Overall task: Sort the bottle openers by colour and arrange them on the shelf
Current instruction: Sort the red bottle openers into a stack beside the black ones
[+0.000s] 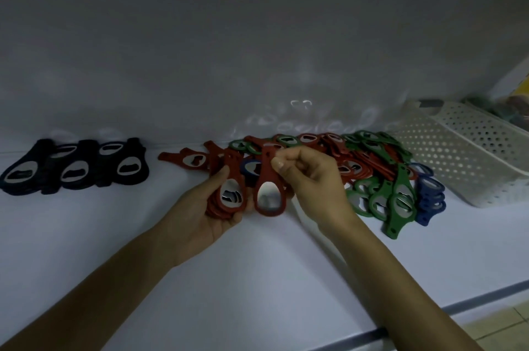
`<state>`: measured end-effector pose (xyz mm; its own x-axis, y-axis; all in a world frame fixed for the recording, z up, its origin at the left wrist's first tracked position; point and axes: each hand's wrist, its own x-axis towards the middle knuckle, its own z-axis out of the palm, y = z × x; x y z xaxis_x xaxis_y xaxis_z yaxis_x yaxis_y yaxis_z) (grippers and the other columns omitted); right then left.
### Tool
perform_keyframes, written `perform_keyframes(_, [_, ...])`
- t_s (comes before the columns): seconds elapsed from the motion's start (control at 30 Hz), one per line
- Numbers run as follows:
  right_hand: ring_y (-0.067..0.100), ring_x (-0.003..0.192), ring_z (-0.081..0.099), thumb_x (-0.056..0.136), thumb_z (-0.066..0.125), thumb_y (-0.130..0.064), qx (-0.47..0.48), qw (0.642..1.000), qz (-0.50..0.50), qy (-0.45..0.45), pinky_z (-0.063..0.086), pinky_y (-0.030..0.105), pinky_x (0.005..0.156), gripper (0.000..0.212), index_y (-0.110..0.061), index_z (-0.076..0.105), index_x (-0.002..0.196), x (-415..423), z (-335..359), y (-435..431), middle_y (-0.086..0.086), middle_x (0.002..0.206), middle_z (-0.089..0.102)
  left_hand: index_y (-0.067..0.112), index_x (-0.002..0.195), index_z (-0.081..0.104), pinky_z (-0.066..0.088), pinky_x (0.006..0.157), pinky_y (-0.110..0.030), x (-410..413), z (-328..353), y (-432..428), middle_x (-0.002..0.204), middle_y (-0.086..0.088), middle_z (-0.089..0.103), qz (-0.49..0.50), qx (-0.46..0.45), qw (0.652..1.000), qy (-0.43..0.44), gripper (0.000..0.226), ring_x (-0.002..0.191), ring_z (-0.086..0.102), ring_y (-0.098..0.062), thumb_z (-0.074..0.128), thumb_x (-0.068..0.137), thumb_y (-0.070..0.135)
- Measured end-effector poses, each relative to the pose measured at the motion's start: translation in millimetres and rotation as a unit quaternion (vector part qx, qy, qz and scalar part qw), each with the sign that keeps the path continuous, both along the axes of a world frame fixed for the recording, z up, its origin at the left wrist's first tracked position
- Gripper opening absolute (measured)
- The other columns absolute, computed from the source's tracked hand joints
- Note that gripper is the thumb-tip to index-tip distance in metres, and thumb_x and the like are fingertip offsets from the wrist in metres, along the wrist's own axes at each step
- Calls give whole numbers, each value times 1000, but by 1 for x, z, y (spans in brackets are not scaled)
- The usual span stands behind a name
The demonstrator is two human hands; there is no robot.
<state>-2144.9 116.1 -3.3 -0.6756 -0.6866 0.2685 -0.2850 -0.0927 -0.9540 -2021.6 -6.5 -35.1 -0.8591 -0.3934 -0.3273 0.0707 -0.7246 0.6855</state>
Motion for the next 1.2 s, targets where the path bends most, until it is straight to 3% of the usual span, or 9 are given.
perform_keyframes(0.2, [10,52,60,91,57,-2,-7,992,77,-99,50,21,48,14,-7,63,79,9,4,-14,-1,61,65,14,116,65,57,64,-31,-1,1,1,113,-13,68,-62,-20,998,18,49,93,69,-26,56,78,44])
perform_keyframes(0.43, [1,53,53,80,75,-17,44,987,-32,150,42,16,52,12,-16,63,80,7,-13,-38,-10,62,59,11,84,73,47,46,-20,2,2,1,81,-9,71,-34,-111,993,-11,22,59,63,-15,69,63,16])
perform_keyframes(0.5, [5,52,52,84,71,-19,24,989,-50,138,44,23,52,13,-13,62,77,-1,-21,-34,-10,57,55,8,85,71,49,47,-21,3,2,3,78,-8,71,-23,-109,994,-15,30,61,66,-15,72,57,17])
perform_keyframes(0.63, [31,60,55,92,60,-25,37,991,-69,107,48,45,61,28,-8,61,70,-19,-30,-20,11,61,58,12,83,75,51,47,-23,6,4,2,80,-7,71,-29,-86,996,-8,26,71,70,-19,71,61,26])
perform_keyframes(0.77, [22,59,58,92,59,-32,106,974,-89,180,50,39,57,30,-14,65,68,-22,-22,-16,7,63,62,15,76,78,43,40,-19,6,6,-2,79,-7,70,-29,-52,998,20,19,61,63,-14,62,73,26])
perform_keyframes(0.9, [9,67,61,81,67,-43,70,990,115,-48,51,26,64,31,-12,68,85,6,-17,-22,-2,71,65,15,95,69,48,51,-18,5,0,5,83,-2,70,-33,-215,976,10,24,67,64,-7,58,81,-2])
perform_keyframes(0.97, [16,68,58,76,70,-39,105,980,165,-26,49,32,64,40,-3,62,89,20,-22,-27,6,73,59,21,103,62,50,62,-14,7,-4,12,86,8,72,-48,-347,936,17,40,79,67,-2,53,84,-13])
perform_keyframes(1.07, [22,59,51,80,75,-28,84,988,131,23,44,35,56,41,7,54,78,32,-29,-32,12,64,51,22,98,60,51,61,-13,8,-7,16,80,15,72,-28,-426,904,23,47,77,67,1,51,81,-21])
perform_keyframes(1.2, [17,95,68,85,70,-17,37,993,114,22,56,30,83,18,-5,71,98,29,-29,-30,8,103,71,14,87,62,49,59,-11,4,-7,15,74,13,71,-16,-466,884,42,42,72,67,1,50,78,-25])
